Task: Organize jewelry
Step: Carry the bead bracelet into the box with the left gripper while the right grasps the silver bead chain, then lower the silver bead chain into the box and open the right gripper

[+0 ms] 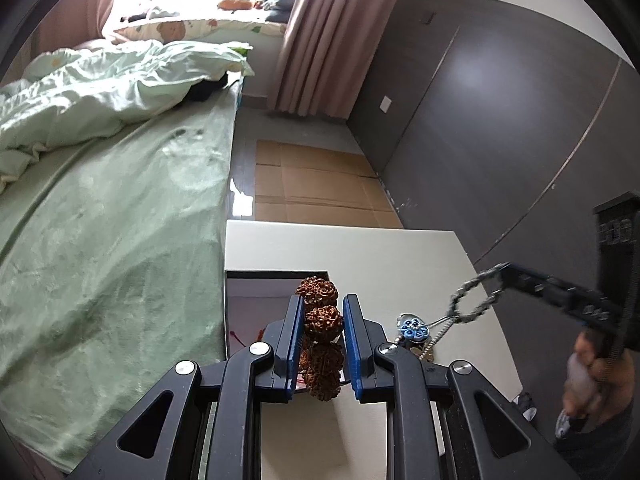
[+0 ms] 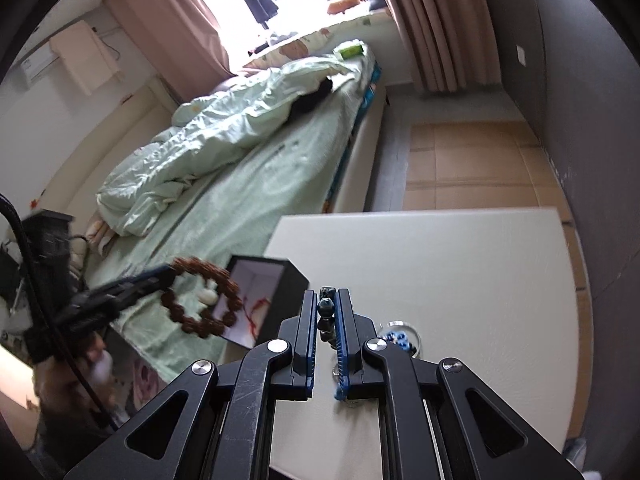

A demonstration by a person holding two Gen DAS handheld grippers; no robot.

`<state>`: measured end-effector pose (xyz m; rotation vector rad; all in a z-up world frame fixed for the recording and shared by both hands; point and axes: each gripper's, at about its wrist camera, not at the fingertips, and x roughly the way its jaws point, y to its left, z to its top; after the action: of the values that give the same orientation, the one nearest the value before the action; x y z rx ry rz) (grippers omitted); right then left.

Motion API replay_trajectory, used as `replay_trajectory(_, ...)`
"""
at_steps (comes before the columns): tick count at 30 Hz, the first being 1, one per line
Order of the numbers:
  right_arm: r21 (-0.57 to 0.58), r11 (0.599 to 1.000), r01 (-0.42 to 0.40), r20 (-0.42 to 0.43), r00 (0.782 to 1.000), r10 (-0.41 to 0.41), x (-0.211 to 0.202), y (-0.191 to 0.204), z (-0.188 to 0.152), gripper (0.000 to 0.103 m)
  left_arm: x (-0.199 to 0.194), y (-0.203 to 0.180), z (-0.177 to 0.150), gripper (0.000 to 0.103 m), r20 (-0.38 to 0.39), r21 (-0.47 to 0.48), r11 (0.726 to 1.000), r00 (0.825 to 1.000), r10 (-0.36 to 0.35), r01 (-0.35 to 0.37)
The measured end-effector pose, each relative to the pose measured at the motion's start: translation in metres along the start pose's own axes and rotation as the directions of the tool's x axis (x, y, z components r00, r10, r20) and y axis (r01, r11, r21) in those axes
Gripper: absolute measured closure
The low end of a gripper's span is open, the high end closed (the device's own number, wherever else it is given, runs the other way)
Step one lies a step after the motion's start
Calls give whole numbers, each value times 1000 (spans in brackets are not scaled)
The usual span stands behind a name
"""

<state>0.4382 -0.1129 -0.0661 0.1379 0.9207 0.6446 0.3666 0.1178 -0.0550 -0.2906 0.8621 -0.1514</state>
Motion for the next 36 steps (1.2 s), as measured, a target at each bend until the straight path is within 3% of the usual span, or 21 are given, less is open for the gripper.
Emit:
replay_trajectory(3,-25,1000,-5,20,1000,6,-10,12,10,93,5,5,1,81,-4,-28,998,999,-52,52)
replay_trajectory(6,-46,999,-11,33,999,12,-15,21,17,93,13,8,5,71,-42,-53,996,997,-70,67)
replay_trajectory(10,-67,998,-17,50,999,20,-21,35,26,93,9,12,4,44,-17,-69,996,998,-62,61)
replay_trajectory(28,-186,982,-47,165,983,78,-65,94,62,93,-36,43,3,30,69,-118,992,997,-31,39)
replay_trajectory(36,-229,971,-69,135,986,102,-55,115,66,93,-56,51,1,26,101,-130,991,995,-13,26)
